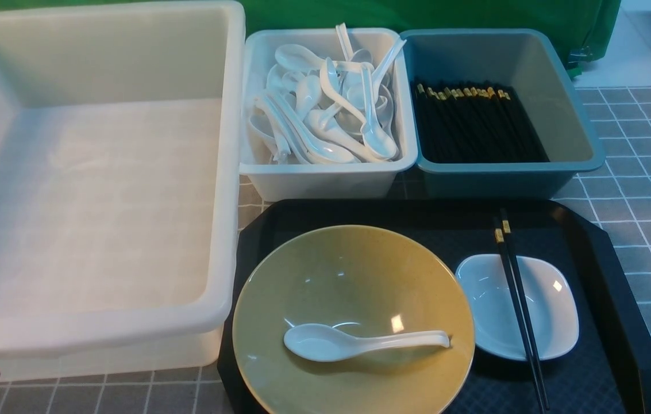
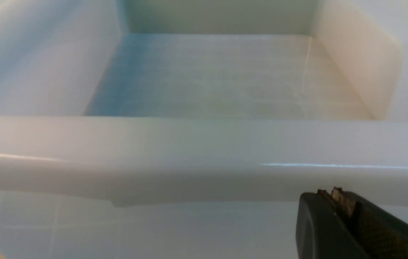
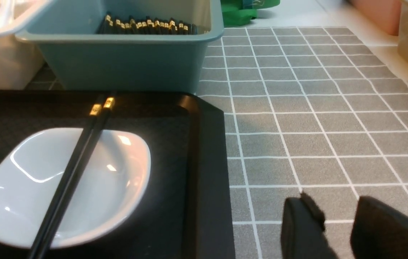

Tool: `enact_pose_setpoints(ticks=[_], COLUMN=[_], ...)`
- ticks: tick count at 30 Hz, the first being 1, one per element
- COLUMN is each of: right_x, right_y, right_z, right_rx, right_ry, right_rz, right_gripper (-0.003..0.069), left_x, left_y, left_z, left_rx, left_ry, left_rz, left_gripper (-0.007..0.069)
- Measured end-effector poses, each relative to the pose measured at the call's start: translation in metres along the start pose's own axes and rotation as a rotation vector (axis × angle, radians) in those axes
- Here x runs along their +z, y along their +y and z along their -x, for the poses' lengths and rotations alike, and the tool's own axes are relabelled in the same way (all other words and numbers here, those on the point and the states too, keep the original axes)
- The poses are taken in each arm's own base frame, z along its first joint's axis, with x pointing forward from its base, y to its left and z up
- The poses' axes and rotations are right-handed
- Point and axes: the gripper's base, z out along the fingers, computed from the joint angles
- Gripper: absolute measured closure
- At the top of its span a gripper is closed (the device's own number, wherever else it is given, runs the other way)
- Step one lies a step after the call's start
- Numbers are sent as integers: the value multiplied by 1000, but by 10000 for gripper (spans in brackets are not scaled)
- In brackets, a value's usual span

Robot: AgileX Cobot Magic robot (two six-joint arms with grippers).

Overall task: On grey table put chopsticks spoon bowls plates into blue grey white boxes.
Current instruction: 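Move the grippers toward the tableware on the black tray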

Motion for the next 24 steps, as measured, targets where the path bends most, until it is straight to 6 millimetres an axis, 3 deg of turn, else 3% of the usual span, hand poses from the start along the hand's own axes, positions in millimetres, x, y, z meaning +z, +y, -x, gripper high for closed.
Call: enact_pose_setpoints(ticks=[4, 7, 9, 11, 16, 19, 24], right_x=[0, 0, 0, 0, 0, 0, 0], right_y=[0, 0, 1, 3, 6, 6, 6], right_z=[0, 0, 0, 0, 0, 0, 0], right_rx=[9, 95, 318, 625, 1092, 1137, 1046], right_ry=[0, 0, 4, 14, 39, 42, 34], right_rz=[0, 0, 12, 32, 57, 58, 53], right_gripper=[417, 417, 417, 417, 417, 417, 417], left_x=[0, -1, -2, -2, -3, -3, -3], left_y=[-3, -6, -7, -7, -7, -7, -7], left_z=[6, 13, 17, 19, 21, 21, 22], left_rx=[-170, -529, -789, -937, -1035, -1071, -1135], left_ry=[-61, -124, -152, -164, -170, -169, -172], left_rz=[-42, -106, -147, -170, -186, -193, -203], left_gripper=[634, 634, 634, 634, 634, 634, 634])
